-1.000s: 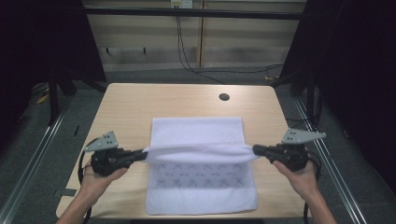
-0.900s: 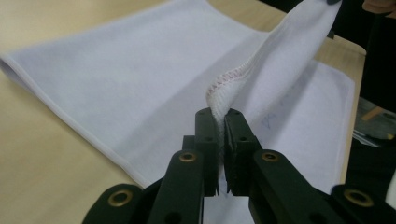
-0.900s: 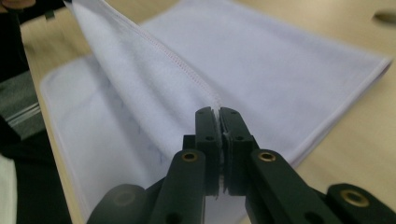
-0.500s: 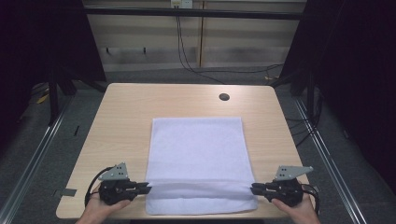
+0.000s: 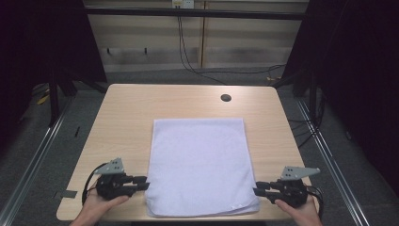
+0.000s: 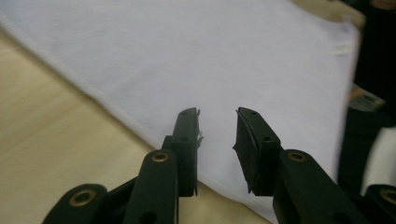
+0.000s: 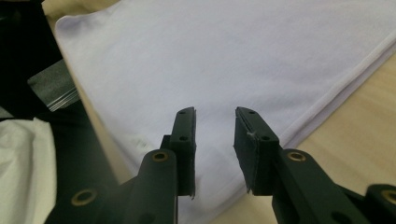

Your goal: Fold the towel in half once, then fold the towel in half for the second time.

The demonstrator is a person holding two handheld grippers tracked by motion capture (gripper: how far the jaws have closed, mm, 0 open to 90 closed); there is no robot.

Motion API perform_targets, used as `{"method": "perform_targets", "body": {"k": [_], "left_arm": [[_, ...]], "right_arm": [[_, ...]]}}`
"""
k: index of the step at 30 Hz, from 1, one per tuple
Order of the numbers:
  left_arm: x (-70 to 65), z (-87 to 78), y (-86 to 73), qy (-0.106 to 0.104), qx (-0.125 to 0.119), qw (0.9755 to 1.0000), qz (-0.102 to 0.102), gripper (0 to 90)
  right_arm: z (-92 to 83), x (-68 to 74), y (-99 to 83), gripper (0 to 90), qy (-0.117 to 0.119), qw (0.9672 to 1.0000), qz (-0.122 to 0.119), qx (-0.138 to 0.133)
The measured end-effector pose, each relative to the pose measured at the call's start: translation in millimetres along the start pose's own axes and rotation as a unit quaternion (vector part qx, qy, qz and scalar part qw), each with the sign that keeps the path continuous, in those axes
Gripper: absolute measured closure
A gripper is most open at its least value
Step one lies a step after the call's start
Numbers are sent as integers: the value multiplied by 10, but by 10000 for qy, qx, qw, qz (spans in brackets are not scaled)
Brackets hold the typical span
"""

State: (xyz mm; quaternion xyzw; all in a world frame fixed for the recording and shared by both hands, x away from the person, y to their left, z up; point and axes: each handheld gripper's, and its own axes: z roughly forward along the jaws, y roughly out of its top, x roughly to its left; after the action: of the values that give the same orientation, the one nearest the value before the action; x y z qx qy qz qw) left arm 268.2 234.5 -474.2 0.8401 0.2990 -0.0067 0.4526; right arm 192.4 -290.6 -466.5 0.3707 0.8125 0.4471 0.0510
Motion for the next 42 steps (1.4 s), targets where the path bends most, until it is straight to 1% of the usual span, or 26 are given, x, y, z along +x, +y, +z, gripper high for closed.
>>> {"method": "perform_targets", "body": {"k": [3, 4, 6, 7, 9, 10, 11, 13, 14, 15, 16, 18, 20, 21, 23, 26, 29, 31, 32, 33, 35, 37, 39, 40, 41, 42], "left_arm": [[173, 127, 116, 127, -61, 9998, -154, 684], [229, 179, 156, 168, -65, 9997, -187, 664], [344, 302, 240, 286, 26, 9995, -162, 657], [417, 381, 287, 307, 60, 9992, -242, 657], [511, 498, 364, 376, 149, 9990, -181, 656], [543, 540, 391, 348, 198, 9991, -168, 695], [579, 607, 425, 414, 195, 9989, -94, 715], [631, 717, 467, 524, 219, 9983, -156, 703], [644, 747, 473, 599, 216, 9979, -140, 705], [644, 747, 473, 599, 216, 9979, -140, 705], [662, 814, 481, 620, 195, 9978, -147, 714], [654, 828, 487, 641, 186, 9976, -170, 712], [658, 812, 469, 575, 197, 9980, -155, 710], [656, 801, 456, 551, 185, 9982, -151, 710], [644, 784, 429, 530, 157, 9984, -141, 722], [593, 742, 375, 432, 178, 9989, -84, 736], [514, 689, 320, 332, 245, 9991, -95, 739], [449, 654, 296, 230, 353, 9988, -246, 735], [395, 637, 279, 212, 413, 9988, -180, 728], [344, 614, 254, 192, 457, 9987, -76, 728], [274, 567, 198, 159, 481, 9987, -111, 724], [223, 524, 162, 111, 558, 9984, -75, 725], [160, 477, 115, 110, 583, 9981, -153, 720], [160, 477, 115, 110, 583, 9981, -153, 727], [116, 456, 92, 183, 584, 9980, -178, 726], [45, 422, 55, 98, 632, 9976, -275, 722]], "right_arm": [[132, -122, 138, 680, -96, 9999, -38, -13], [182, -174, 198, 675, -71, 10000, -31, -19], [296, -273, 345, 665, -127, 9999, -52, 29], [362, -326, 425, 665, -148, 9998, -69, 60], [514, -425, 570, 662, -246, 9995, -153, 158], [622, -488, 640, 661, -239, 9994, -141, 201], [688, -521, 674, 658, -237, 9994, -126, 227], [865, -601, 740, 629, -298, 9988, -135, 362], [966, -662, 763, 619, -308, 9986, -63, 431], [1013, -695, 770, 620, -313, 9987, -16, 399], [1075, -749, 781, 620, -308, 9988, 60, 382], [1147, -790, 796, 619, -471, 9977, 16, 491], [1216, -818, 784, 613, -505, 9971, 45, 572], [1230, -814, 768, 604, -504, 9971, 13, 567], [1217, -794, 761, 599, -545, 9969, 62, 561], [1187, -732, 736, 602, -520, 9964, 39, 667], [1133, -624, 687, 602, -464, 9957, -43, 806], [1100, -559, 644, 600, -389, 9959, -35, 817], [1077, -513, 622, 591, -348, 9957, 14, 853], [1059, -472, 597, 588, -229, 9960, 38, 868], [1015, -385, 539, 589, -98, 9959, -36, 899], [964, -319, 485, 593, 32, 9955, -63, 947], [931, -265, 443, 593, 75, 9953, -110, 963], [912, -232, 417, 593, 139, 9952, -137, 961], [892, -201, 397, 592, 142, 9949, -157, 985], [875, -169, 375, 591, 142, 9949, -167, 986]]}}
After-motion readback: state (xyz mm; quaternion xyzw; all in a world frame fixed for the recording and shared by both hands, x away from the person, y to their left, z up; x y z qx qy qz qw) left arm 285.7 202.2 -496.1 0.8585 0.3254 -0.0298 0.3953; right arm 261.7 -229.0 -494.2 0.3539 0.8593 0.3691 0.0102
